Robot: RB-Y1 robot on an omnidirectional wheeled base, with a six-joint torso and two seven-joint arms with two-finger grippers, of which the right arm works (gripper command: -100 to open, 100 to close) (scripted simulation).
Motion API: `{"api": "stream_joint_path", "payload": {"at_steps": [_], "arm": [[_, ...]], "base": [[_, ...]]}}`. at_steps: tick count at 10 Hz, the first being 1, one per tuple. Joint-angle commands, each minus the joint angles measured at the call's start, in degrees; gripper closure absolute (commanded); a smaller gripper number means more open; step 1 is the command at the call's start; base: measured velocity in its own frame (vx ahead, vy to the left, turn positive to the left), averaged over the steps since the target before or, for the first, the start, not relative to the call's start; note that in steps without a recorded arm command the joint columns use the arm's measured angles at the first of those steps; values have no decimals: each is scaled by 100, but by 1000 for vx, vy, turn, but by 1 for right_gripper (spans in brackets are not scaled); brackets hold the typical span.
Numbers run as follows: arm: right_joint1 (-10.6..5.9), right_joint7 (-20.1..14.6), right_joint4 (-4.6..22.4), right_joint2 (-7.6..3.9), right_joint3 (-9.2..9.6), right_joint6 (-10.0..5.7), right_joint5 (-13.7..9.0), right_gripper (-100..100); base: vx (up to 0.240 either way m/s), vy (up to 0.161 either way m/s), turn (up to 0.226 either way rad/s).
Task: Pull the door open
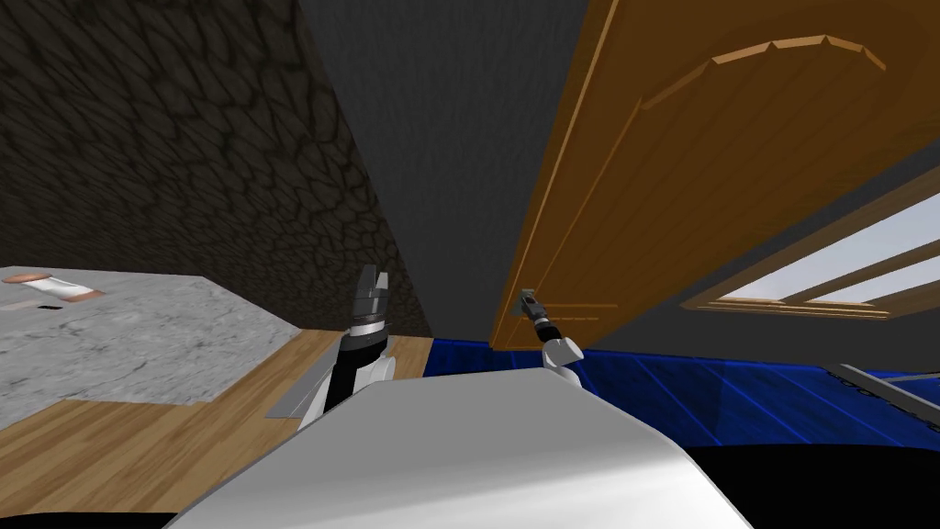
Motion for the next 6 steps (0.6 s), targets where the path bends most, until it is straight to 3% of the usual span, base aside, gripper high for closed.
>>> {"api": "stream_joint_path", "payload": {"at_steps": [1, 6], "arm": [[29, -57, 13, -98, 30, 93, -1, 100], [98, -256, 118, -293, 197, 510, -21, 100]], "base": [[-170, -52, 65], [-212, -90, 82]]}}
